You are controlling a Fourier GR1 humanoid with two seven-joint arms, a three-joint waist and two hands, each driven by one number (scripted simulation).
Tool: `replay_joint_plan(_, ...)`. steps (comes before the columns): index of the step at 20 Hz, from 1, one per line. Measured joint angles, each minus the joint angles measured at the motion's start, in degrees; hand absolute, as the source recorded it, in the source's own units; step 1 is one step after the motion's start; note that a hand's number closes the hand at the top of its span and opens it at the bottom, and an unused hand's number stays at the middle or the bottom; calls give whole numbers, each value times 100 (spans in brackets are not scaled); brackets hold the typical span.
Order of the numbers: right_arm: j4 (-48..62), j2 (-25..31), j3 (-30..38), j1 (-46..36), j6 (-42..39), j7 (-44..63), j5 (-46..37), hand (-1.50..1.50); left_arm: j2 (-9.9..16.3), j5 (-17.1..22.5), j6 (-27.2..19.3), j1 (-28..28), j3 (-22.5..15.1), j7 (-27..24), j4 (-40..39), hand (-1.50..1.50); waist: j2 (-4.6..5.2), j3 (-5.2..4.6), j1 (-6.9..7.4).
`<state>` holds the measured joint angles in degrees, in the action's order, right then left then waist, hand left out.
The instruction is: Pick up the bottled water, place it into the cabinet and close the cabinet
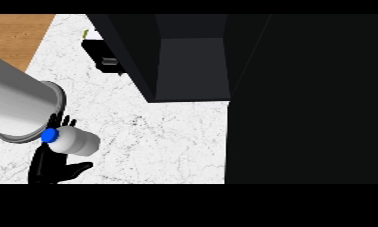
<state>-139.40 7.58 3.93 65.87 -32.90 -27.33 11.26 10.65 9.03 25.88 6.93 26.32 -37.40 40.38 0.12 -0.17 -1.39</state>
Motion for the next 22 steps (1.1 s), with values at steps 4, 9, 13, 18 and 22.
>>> replay_joint_plan(4,-9,23,93,150,-17,-75,16,-150,18,187,205,267,36,79,-314,-150,-1,1,13)
replay_joint_plan(9,22,-13,69,93,6,-77,9,-150,34,312,364,504,52,14,-709,150,3,1,27)
replay_joint_plan(13,10,-31,49,132,-6,-104,3,-150,-33,401,358,589,29,-11,-735,150,-5,4,42)
replay_joint_plan(18,24,-19,72,23,-10,-73,-6,-150,-86,525,368,682,10,-43,-734,150,-6,6,61)
replay_joint_plan(22,12,-16,89,74,-6,-88,-1,-150,-149,478,134,690,-41,-341,-568,150,-8,6,61)
